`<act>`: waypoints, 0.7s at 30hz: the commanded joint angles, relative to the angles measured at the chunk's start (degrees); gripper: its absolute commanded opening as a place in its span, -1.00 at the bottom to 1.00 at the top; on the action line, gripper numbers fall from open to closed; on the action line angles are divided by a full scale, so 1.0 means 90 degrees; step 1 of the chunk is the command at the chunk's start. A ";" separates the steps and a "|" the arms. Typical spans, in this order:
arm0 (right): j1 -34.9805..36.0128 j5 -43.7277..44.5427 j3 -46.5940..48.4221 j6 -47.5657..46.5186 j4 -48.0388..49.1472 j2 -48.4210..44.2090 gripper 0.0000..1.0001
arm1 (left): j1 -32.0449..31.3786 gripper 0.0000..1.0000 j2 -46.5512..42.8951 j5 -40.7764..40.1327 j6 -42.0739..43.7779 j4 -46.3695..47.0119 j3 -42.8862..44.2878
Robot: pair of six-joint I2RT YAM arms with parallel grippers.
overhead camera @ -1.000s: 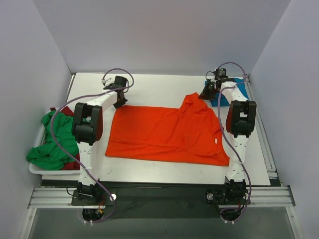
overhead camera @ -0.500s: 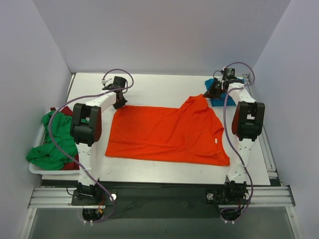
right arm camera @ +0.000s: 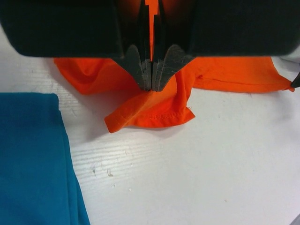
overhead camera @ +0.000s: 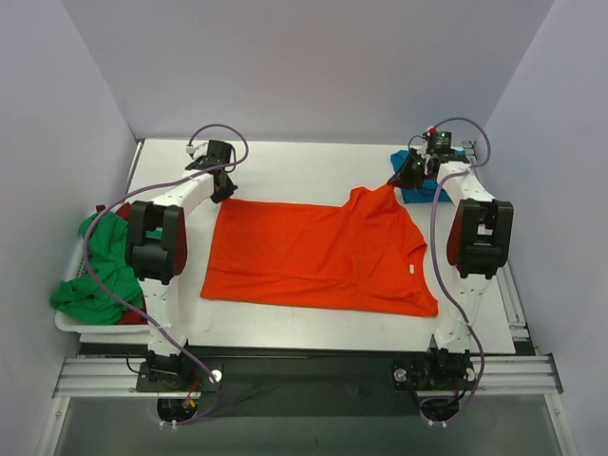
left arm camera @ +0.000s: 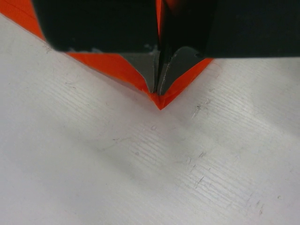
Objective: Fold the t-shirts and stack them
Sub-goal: Grap the side of the flattened tshirt furthest away from the robot with both arms
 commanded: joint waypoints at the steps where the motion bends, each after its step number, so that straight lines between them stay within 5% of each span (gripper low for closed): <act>1: 0.0017 0.0036 -0.0302 -0.0041 0.0150 -0.0683 -1.00 | 0.0087 -1.00 -0.0467 0.0100 0.0079 0.0241 -0.0141; 21: 0.0026 0.0583 -0.2705 0.0037 0.0531 -0.2870 -1.00 | 0.0243 -1.00 -0.1668 0.0344 -0.0028 0.0504 -0.1498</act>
